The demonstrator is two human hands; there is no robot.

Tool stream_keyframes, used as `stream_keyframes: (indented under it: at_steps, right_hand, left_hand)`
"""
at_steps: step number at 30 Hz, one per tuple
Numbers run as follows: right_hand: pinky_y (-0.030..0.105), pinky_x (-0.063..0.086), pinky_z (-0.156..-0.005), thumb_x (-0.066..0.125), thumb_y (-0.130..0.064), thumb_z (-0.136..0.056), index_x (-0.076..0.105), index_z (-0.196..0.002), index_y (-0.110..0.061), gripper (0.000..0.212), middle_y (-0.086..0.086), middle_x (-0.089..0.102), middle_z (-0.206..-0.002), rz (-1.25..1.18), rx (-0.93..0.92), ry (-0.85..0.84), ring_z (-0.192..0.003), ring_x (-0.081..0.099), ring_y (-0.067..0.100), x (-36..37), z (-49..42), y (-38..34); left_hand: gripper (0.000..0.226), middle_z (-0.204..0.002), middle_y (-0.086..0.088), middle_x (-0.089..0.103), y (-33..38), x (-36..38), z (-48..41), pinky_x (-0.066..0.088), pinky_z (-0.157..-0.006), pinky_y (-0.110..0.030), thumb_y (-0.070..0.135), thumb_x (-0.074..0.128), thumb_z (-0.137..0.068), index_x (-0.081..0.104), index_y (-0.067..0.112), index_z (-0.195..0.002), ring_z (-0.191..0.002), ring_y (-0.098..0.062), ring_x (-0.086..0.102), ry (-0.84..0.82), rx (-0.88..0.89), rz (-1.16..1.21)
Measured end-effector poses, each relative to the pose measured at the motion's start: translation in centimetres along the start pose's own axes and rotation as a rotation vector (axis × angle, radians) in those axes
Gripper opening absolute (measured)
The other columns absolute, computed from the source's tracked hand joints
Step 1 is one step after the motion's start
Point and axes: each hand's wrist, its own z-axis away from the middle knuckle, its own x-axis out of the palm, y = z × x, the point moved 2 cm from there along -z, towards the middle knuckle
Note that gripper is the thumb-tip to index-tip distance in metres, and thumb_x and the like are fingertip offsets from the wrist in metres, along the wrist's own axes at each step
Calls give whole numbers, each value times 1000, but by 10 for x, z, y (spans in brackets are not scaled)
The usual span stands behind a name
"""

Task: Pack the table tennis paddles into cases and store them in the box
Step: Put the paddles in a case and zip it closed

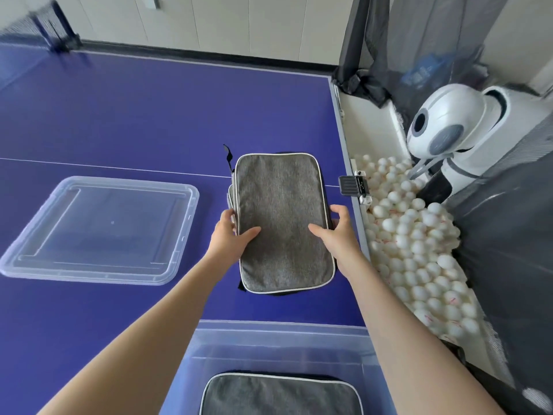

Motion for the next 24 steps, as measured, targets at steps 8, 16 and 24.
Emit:
stream_keyframes:
  at_steps: [8,16,24]
  right_hand:
    - [27,50,-70,74,-18,-79,43,-111,-38,49,0,61,-104,-117,-291,-112,-91,61,14,31,70,-77]
    - [8,46,-62,73,-9,-79,45,-102,-43,49,-10,57,-92,-216,-507,-261,-75,61,-4,103,159,-126]
    - [9,46,-68,71,-12,-82,45,-103,-41,44,-11,57,-106,-188,-543,-498,-86,56,-7,198,251,-141]
  left_hand:
    - [45,-110,-10,60,18,-92,80,54,-75,-30,16,70,-87,45,20,-124,-95,-21,62,202,128,451]
    - [31,-105,-4,69,8,-194,169,54,-71,-30,11,62,-92,49,19,-118,-88,-17,67,402,187,757]
    - [28,-105,-4,70,-48,-306,255,54,-72,-33,16,66,-90,55,24,-114,-87,-18,66,586,243,764]
